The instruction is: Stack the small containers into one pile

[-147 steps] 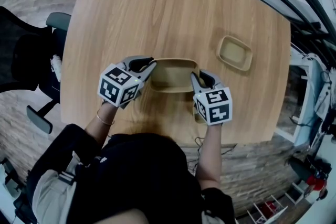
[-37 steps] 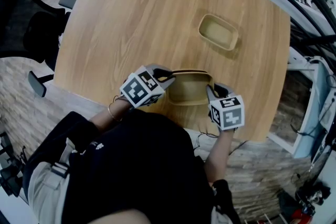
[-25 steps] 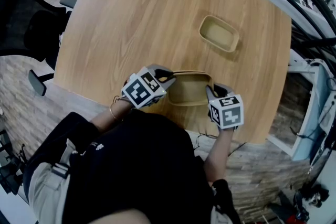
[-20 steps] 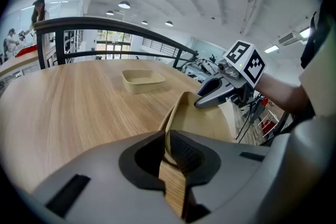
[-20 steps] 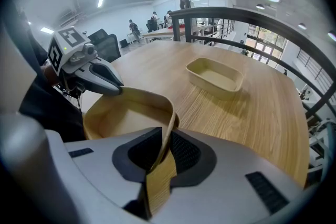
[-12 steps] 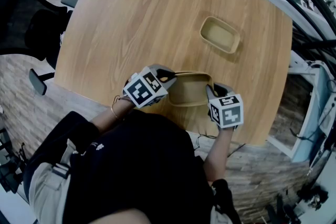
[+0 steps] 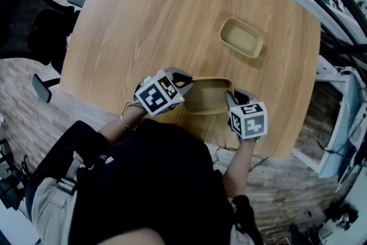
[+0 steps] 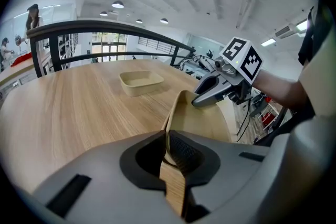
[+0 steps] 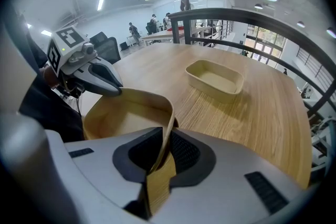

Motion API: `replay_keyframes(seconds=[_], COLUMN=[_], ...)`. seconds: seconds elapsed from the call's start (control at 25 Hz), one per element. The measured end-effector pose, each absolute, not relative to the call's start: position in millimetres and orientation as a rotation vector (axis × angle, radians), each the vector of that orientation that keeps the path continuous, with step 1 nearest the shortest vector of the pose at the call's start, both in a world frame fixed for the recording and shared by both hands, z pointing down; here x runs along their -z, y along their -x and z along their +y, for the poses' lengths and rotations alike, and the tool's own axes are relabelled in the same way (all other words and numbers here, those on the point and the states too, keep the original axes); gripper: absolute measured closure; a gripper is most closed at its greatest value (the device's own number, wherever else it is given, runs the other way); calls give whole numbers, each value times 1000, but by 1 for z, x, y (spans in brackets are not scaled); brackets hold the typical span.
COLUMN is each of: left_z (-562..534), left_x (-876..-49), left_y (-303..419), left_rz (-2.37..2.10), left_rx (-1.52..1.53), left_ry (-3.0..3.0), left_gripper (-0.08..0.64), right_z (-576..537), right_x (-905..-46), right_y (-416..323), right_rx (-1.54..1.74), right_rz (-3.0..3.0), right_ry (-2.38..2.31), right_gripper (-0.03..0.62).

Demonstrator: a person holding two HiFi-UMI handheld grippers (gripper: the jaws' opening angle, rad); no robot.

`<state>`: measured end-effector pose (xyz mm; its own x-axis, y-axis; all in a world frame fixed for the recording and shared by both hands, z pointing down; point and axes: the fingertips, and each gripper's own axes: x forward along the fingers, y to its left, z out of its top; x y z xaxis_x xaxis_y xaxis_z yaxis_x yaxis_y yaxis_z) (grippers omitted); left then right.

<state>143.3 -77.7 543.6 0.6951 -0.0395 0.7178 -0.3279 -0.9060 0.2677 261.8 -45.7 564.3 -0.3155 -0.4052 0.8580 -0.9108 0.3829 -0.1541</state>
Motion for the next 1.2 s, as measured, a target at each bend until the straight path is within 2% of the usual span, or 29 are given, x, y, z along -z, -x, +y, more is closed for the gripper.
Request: replay_keyframes(seconds=[1.2], left_z=[-72], left_x=[-562], left_y=[-145], left_rz=[-226], left_rx=[-1141], left_ry=[-2568], left_gripper=[522], right_z=[-43], right_x=[-582], right_y=[-257], right_rx=[-832], right_rz=[-1861], right_ry=[-1105], right_gripper=[538])
